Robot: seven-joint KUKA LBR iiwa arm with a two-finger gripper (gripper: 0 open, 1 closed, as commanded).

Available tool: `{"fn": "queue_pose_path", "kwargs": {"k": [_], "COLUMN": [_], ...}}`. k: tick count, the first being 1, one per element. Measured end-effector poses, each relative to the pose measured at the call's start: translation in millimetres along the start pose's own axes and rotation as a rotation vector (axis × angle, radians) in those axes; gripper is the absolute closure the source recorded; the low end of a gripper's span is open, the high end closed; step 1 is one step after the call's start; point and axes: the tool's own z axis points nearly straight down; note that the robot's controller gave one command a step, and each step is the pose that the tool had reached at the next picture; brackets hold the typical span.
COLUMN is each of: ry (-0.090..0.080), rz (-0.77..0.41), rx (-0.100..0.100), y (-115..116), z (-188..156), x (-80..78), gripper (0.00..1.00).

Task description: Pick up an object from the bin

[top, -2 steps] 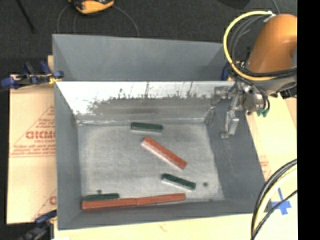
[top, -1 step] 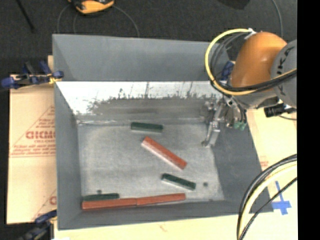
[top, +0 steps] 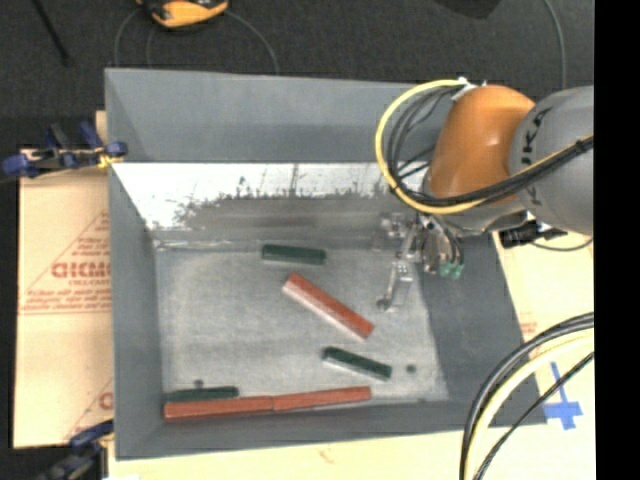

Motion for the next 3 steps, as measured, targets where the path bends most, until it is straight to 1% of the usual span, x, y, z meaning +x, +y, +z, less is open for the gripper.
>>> {"fn": "queue_pose_path", "kwargs": {"k": [1, 2, 3], "ry": [0.001, -0.002, -0.004], "rz": [0.211, 0.037, 0.396], "rx": [-0.002, 0.0, -0.002], "y": [21, 36, 42], "z": [11, 59, 78], "x": [0.1, 7.6, 27.7], "gripper": [0.0, 0.0, 1.0]}}
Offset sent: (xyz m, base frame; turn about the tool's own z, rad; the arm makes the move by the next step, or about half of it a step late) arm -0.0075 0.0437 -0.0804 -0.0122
